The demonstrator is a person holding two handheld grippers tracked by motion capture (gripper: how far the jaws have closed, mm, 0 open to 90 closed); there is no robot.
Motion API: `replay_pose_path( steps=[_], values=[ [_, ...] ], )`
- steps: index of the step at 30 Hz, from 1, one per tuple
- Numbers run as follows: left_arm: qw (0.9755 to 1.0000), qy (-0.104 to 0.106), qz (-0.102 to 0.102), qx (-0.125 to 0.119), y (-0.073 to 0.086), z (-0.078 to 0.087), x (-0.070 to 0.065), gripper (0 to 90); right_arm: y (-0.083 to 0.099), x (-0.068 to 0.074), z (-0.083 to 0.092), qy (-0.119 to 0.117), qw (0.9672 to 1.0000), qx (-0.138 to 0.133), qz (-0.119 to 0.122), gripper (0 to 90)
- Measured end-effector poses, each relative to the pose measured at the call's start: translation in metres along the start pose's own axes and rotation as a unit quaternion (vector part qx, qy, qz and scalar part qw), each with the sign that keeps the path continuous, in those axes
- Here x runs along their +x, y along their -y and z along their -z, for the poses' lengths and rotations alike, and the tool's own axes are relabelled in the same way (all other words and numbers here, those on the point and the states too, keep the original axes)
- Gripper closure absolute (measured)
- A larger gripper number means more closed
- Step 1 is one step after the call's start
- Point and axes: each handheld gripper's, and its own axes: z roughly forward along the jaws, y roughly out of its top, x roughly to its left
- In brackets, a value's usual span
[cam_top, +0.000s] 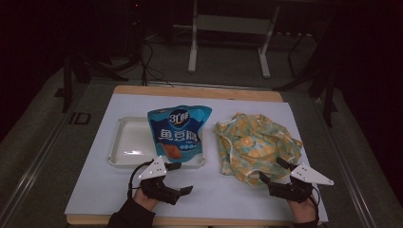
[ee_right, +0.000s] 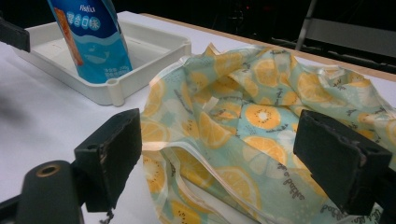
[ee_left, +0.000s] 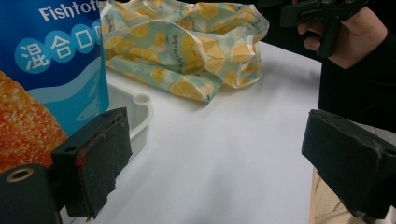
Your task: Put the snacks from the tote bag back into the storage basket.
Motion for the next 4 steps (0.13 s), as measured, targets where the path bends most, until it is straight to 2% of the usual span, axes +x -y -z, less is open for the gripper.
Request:
replay_pose_path(
  steps=[4],
  values=[
    [1.0,0.0,0.001,-0.002,0.0003,0.0,0.0004,8.9,0.0001,-0.0003,-0.0004,-0.002,1.0,-0.001,-0.001,15.2]
  ],
)
